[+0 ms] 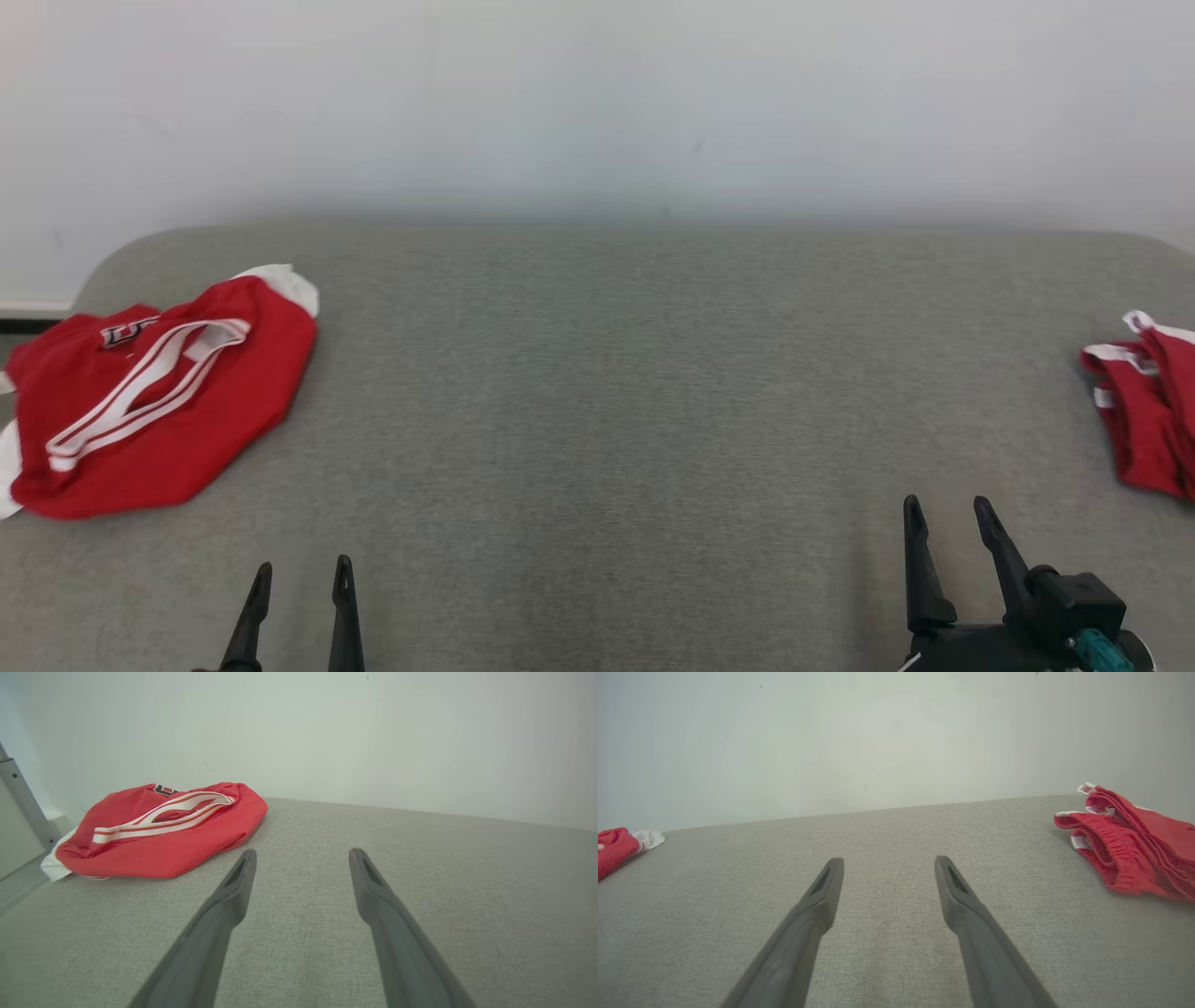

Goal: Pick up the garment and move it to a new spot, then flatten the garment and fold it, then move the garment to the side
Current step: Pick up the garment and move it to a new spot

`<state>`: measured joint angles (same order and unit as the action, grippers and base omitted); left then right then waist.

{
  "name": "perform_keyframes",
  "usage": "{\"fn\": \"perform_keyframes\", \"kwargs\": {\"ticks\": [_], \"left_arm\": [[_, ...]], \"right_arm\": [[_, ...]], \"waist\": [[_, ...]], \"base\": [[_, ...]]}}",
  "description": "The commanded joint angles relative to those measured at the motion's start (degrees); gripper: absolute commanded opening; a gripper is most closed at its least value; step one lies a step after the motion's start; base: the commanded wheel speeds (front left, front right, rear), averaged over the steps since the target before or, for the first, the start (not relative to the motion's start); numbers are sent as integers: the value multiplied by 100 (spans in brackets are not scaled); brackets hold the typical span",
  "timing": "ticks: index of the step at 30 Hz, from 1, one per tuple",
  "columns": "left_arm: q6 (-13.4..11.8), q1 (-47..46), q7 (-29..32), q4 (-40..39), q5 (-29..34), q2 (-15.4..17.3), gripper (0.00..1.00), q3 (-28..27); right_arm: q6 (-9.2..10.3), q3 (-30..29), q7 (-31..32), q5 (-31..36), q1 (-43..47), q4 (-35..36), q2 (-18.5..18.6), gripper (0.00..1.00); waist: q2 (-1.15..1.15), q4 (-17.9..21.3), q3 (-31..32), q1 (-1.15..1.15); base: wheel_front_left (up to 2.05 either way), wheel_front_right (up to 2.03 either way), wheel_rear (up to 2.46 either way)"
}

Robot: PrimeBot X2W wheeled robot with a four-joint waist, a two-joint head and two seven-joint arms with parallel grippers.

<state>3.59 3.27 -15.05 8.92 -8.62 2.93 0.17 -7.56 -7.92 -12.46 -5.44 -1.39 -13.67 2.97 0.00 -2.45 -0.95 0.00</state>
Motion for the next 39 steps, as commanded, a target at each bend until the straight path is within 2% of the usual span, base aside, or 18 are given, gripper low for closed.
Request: {"fn": "perform_keyframes", "kwargs": {"ticks": [1, 10, 20, 30, 33, 39], "left_arm": [[9, -30, -18, 2, 57, -8, 100, -30], [-18, 117, -18, -54, 65, -8, 100, -138], [6, 190, -18, -112, 41, -7, 100, -156], [-6, 230, -18, -96, -15, -7, 100, -208], [-29, 86, -18, 83, -169, -7, 100, -231], [92, -626, -18, 843, -265, 5, 100, -196]], "right_arm": [[16, 17, -21, -30, 54, 15, -17, 100], [16, 146, 5, -58, 93, 90, -18, 100], [15, 250, 50, -6, 120, 77, -19, 100], [16, 339, 54, -47, 145, 87, -18, 100], [15, 390, 60, -58, 167, 92, -19, 100], [15, 352, 121, 26, 192, 192, -17, 100]], "waist": [[0, -444, -2, 0], [0, -1469, -46, 0], [0, -2220, -19, 0], [0, -2252, 54, 0], [0, -2185, 59, 0], [0, -2059, -35, 0]], "base": [[0, 0, 0], [0, 0, 0], [0, 0, 0], [0, 0, 0], [0, 0, 0], [0, 0, 0]]}}
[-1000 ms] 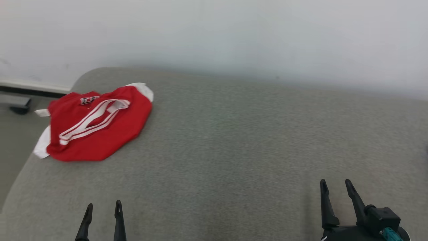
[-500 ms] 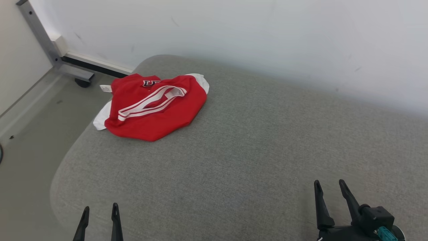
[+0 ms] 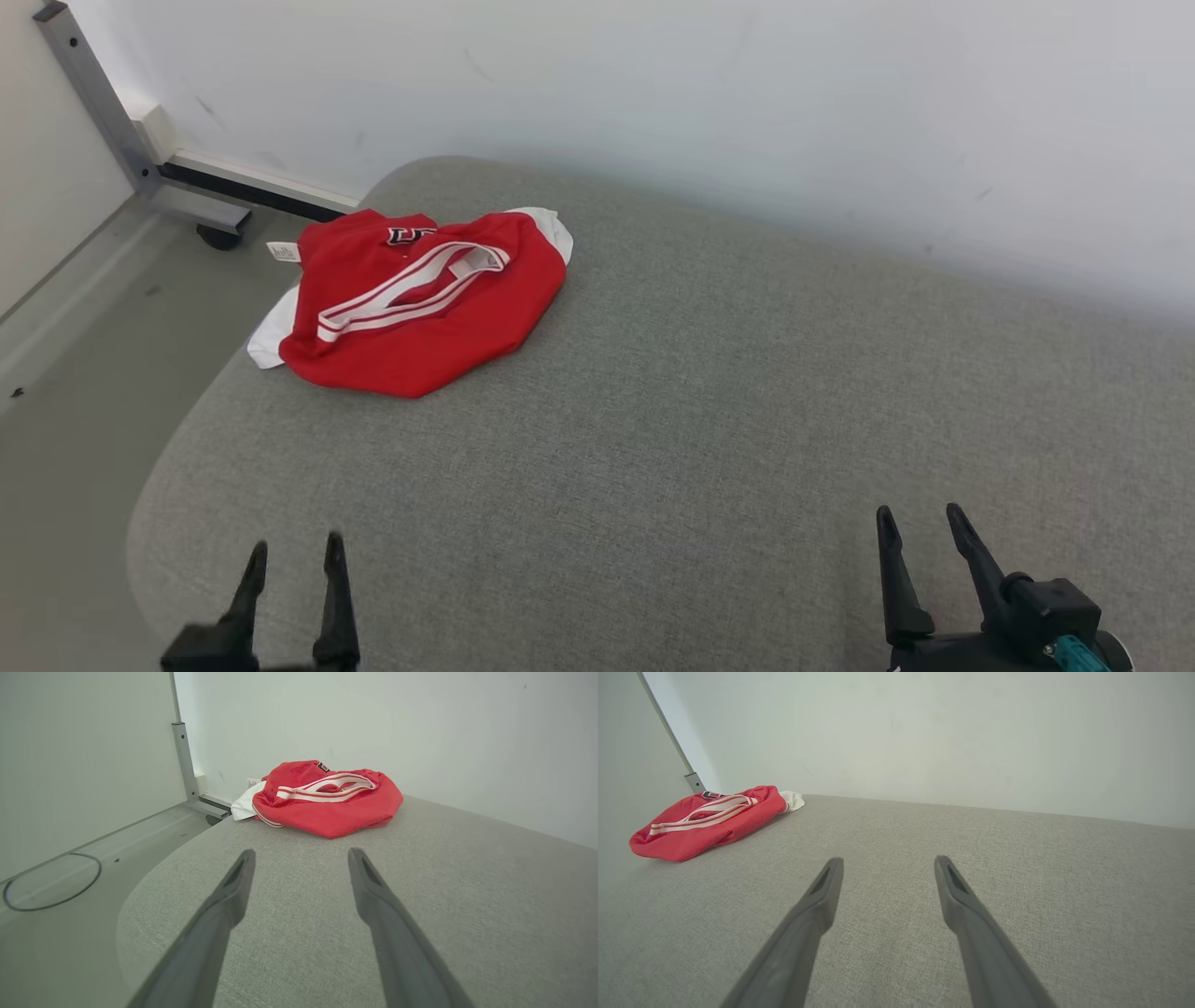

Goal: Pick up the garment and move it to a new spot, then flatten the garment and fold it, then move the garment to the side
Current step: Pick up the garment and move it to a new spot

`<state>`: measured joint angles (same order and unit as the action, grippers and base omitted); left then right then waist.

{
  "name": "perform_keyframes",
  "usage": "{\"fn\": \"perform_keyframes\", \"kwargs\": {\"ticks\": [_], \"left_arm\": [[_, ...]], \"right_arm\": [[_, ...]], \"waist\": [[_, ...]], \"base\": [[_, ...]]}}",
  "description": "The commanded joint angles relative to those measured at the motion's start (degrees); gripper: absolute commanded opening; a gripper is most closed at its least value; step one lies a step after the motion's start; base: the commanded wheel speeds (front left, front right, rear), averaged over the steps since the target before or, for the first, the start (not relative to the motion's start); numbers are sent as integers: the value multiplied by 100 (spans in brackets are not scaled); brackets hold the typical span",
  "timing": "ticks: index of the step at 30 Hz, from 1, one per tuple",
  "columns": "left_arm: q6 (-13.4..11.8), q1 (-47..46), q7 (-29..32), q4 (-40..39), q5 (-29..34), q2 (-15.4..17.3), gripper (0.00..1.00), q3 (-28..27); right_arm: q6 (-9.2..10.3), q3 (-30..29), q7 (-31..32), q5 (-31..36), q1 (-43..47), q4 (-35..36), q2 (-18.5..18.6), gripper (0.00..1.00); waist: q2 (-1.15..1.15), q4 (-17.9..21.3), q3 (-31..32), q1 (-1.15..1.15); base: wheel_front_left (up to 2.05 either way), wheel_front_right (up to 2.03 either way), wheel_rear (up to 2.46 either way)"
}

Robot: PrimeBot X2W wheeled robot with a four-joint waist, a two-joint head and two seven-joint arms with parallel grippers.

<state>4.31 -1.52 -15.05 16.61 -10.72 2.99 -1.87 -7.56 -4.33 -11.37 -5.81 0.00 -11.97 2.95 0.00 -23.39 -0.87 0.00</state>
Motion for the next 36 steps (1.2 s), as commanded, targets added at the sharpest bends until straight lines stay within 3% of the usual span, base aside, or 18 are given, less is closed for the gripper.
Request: {"fn": "perform_keyframes", "kwargs": {"ticks": [1, 9, 20, 28, 36], "left_arm": [[38, -351, -18, 254, -99, 2, 100, -1], [205, -2170, 334, 1734, -505, 282, 100, -57], [299, -4212, 1144, 3206, -936, 1076, 100, -137], [303, -4934, 1643, 3936, -1324, 1437, 100, -347], [68, -5253, 2309, 4609, -1348, 1783, 100, -333]], "right_arm": [[15, 8, 39, 72, 48, 53, -16, 100], [15, 67, 261, 241, -179, 410, -13, 100], [15, 238, 622, 458, -528, 1198, 80, 100], [15, 357, 604, 483, -700, 1432, 68, 100], [15, 451, 582, 481, -784, 1500, 71, 100]], "waist": [[0, 65, -79, 0], [0, 612, -622, 0], [0, 1565, -2019, 0], [0, 2056, -2560, 0], [0, 2334, -2808, 0]], "base": [[0, 0, 0], [0, 0, 0], [0, 0, 0], [0, 0, 0], [0, 0, 0]]}}
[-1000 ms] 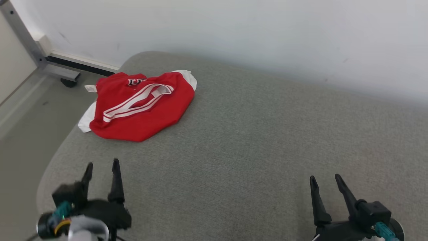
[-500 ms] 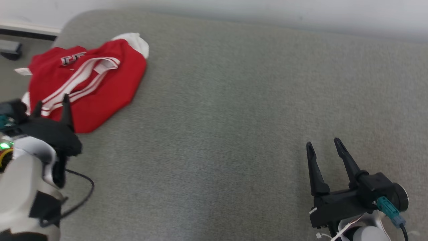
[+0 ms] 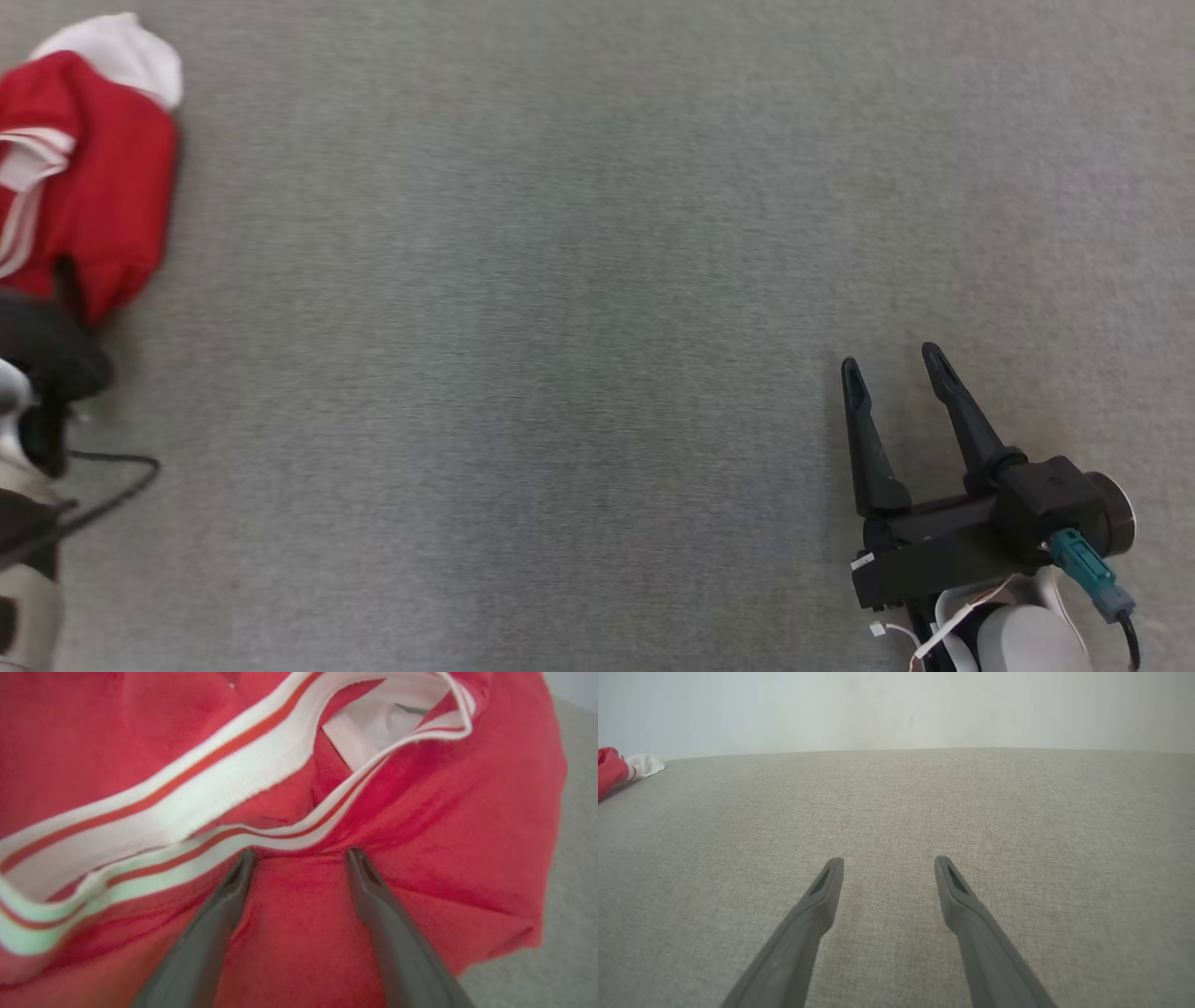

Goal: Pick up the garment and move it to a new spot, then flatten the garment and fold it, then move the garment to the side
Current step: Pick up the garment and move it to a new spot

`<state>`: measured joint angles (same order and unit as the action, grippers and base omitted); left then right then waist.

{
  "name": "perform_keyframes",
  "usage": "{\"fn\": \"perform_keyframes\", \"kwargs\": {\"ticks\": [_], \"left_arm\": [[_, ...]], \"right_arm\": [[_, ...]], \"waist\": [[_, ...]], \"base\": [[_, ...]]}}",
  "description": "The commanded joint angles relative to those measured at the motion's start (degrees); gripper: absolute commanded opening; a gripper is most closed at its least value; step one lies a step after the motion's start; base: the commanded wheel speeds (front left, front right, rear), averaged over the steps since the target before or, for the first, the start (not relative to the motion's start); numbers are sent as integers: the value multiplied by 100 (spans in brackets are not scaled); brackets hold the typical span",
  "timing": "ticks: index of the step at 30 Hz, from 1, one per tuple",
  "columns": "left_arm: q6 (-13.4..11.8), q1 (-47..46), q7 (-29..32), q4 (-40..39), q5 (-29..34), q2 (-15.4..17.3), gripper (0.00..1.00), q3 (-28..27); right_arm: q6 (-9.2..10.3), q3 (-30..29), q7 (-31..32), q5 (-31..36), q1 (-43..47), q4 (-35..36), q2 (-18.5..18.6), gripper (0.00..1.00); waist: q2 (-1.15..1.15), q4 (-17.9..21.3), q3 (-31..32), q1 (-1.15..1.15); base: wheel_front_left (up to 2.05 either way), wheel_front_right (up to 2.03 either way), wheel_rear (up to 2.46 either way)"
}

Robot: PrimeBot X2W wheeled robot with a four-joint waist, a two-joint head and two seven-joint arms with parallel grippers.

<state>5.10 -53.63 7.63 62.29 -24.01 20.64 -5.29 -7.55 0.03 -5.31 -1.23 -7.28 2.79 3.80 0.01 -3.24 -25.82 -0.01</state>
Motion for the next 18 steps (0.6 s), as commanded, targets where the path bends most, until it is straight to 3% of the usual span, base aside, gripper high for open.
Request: {"fn": "perform_keyframes", "kwargs": {"ticks": [1, 4, 5, 6, 7, 18], "left_arm": [[-41, -54, 166, 137, -60, 17, 100, -19], [-75, -49, 499, 364, -136, 60, 100, -42], [-67, -55, 575, 402, -82, 86, 50, 18], [-48, -67, 615, 415, -79, 96, 35, 39], [-18, -48, 689, 444, -96, 91, 0, 57], [80, -59, 751, -41, -166, 483, 0, 91]], "right_arm": [[14, 33, -28, 22, -71, 27, -17, 100], [14, 65, -35, 9, -105, 20, -27, 100], [14, 73, -43, -2, -117, 9, -32, 100], [14, 71, -57, -12, -124, -4, -35, 100], [14, 66, -70, -24, -121, -28, -37, 100], [14, 119, -350, -202, -79, -497, -85, 100]], "waist": [[-1, 345, -320, 1], [-1, 401, -312, 1], [-1, 416, -303, 1], [-1, 425, -289, 1], [-1, 429, -261, 1], [-1, 311, 400, 1]], "base": [[0, 0, 0], [0, 0, 0], [0, 0, 0], [0, 0, 0], [0, 0, 0], [0, 0, 0]]}}
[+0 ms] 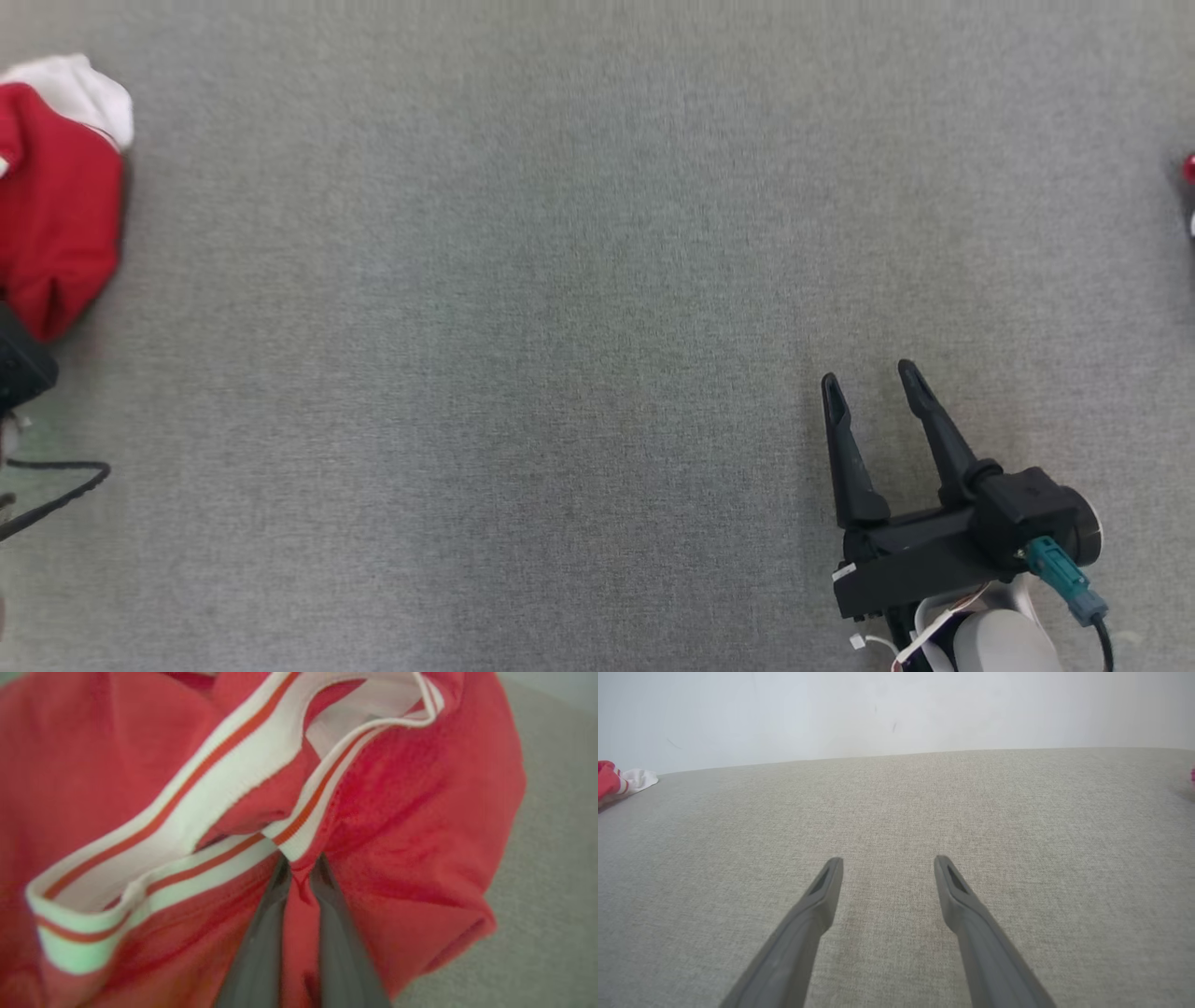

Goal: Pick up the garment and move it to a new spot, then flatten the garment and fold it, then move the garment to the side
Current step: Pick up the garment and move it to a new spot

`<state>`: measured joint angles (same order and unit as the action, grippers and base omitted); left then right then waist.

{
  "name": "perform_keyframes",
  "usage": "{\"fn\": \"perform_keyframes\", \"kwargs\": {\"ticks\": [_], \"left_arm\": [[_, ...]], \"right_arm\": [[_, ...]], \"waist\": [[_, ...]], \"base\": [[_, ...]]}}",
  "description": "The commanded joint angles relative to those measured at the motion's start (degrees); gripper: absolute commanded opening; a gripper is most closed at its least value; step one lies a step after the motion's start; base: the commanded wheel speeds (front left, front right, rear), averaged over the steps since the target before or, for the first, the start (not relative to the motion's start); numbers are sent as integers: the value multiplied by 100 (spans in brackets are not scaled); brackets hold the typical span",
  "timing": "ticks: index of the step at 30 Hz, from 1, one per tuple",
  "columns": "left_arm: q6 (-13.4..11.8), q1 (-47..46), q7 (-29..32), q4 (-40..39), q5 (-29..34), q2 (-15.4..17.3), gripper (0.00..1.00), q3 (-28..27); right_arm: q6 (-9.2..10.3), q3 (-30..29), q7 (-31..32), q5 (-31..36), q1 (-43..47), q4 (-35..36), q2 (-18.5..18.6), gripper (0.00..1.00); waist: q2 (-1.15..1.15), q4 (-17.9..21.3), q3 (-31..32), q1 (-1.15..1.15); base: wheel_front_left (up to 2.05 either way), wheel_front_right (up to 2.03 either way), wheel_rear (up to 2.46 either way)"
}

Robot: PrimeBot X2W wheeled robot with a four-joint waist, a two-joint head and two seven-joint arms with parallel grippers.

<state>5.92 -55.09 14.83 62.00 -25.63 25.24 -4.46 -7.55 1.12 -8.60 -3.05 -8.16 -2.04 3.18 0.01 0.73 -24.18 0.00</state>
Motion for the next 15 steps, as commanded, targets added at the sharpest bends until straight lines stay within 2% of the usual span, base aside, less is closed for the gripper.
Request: {"fn": "perform_keyframes", "kwargs": {"ticks": [1, 6, 10, 15], "left_arm": [[6, 72, 38, -107, -21, 43, 0, 14], [56, 37, 217, -710, -103, 130, 0, 45], [99, -10, 452, -1491, -168, 162, 0, 135], [140, -65, 779, -2649, -435, -14, 0, 332]], "right_arm": [[14, 19, -63, -46, 12, -68, -28, 100], [14, 45, -234, -209, 36, -411, -39, 100], [14, 56, -378, -408, 68, -679, -40, 100], [14, 28, -514, -585, 178, -938, -41, 100]], "waist": [[-1, -107, 327, 0], [-1, -182, 797, 0], [-1, -174, 1169, 0], [-1, -49, 1610, 0]], "base": [[0, 0, 0], [0, 0, 0], [0, 0, 0], [0, 0, 0]]}}
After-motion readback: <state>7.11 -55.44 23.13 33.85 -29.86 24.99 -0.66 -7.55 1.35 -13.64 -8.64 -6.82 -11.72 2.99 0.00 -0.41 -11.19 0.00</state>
